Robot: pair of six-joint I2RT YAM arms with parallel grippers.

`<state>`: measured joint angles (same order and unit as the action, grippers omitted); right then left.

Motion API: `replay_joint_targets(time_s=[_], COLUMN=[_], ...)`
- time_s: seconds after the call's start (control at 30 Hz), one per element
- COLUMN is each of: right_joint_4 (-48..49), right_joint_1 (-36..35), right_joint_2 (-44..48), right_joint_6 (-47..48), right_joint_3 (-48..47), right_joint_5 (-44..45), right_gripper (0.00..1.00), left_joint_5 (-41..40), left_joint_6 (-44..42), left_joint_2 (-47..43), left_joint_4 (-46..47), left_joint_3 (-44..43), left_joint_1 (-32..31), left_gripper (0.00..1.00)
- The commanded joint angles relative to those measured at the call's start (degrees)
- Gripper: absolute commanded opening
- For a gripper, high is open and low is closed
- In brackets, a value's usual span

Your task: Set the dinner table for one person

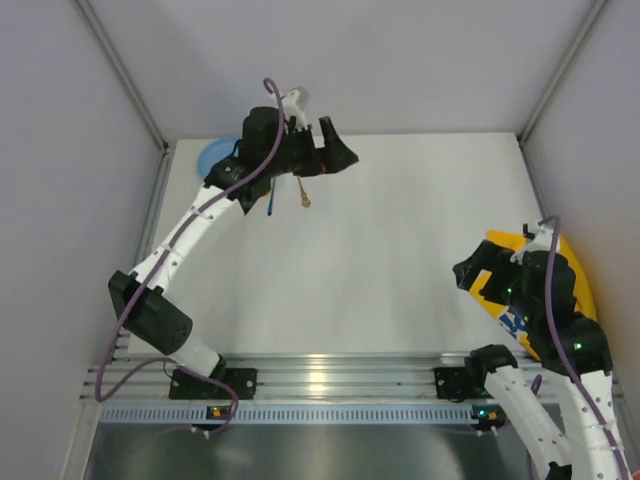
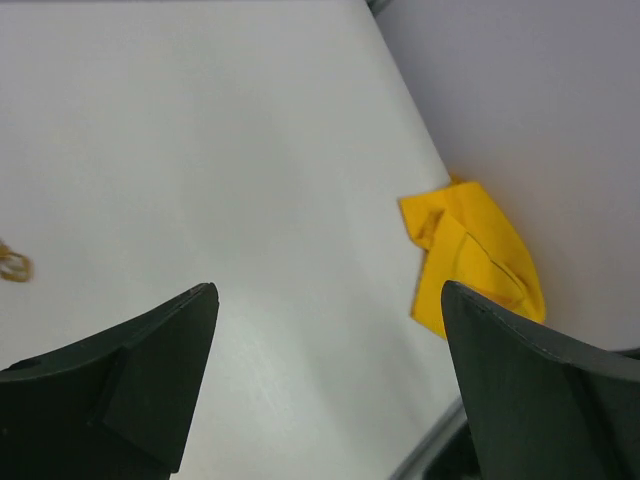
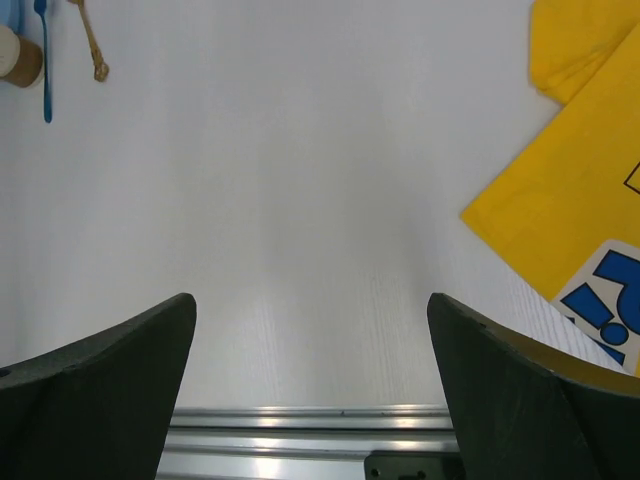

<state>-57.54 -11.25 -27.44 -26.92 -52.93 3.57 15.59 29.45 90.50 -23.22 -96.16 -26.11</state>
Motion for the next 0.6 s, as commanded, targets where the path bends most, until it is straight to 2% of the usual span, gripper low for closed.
replay_joint_targets(time_s=[0.0,0.03,0.07,0.1,0.13,0.17,0.2,0.23,0.27,0.33,0.4,0.43,0.57], right_joint_4=[-1.34,-1.78,-2.48,-2.75,-3.1,-4.59,-5.47,-6.44,-8.1,-9.78,-12.33,-14.6,-20.41], right_joint_1=[-0.36,-0.36,-0.36,-0.36,-0.36,-0.36,-0.44,-0.44,-0.36,-0.36,-0.36,-0.44,-0.36], right_joint_2=[0.81,0.81,0.9,1.25,1.95,2.13,2.39,3.0,3.36,4.23,4.59,4.42,2.31], right_joint_6=[-1.21,-1.21,-1.3,-1.21,-1.21,-1.12,-1.21,-1.12,-1.12,-1.12,-1.38,-1.91,-2.97], right_joint_3=[-1.39,-1.74,-1.83,-1.74,-2.18,-2.79,-3.58,-5.07,-5.78,-7.44,-8.85,-10.77,-17.02], right_joint_5=[0.56,0.64,0.99,1.17,1.52,2.74,3.45,4.15,5.64,6.88,8.9,9.69,14.96], right_gripper=[1.0,1.0,1.0,1.0,1.0,1.0,1.0,1.0,1.0,1.0,1.0,1.0,1.0], left_joint_5=[-1.38,4.56,14.19,22.38,20.98,19.49,16.34,10.39,10.25,12.69,11.23,9.47,10.85], left_joint_6=[12.77,17.17,22.96,28.41,31.16,26.41,21.75,18.39,15.84,16.69,17.3,17.22,15.9], left_joint_2=[-1.11,-1.55,-1.64,-0.34,1.42,5.18,7.3,10.02,16.14,22.32,29.63,31.56,41.13], left_joint_4=[-1.85,6.61,19.84,39.81,39.14,36.35,28.57,17.62,14.73,13.21,10.76,8.05,4.15], left_joint_3=[1.11,6.46,21.65,27.37,29.52,27.54,23.6,15.56,11.91,6.19,-0.85,-6.01,-15.89], left_joint_1=[-2.02,-1.15,-1.14,-2.01,-3.32,-8.12,-11.21,-13.94,-16.32,-20.72,-24.14,-25.21,-29.17], left_gripper=[0.98,0.98,0.99,0.99,0.99,0.99,0.99,0.99,0.99,0.99,0.99,0.99,0.99])
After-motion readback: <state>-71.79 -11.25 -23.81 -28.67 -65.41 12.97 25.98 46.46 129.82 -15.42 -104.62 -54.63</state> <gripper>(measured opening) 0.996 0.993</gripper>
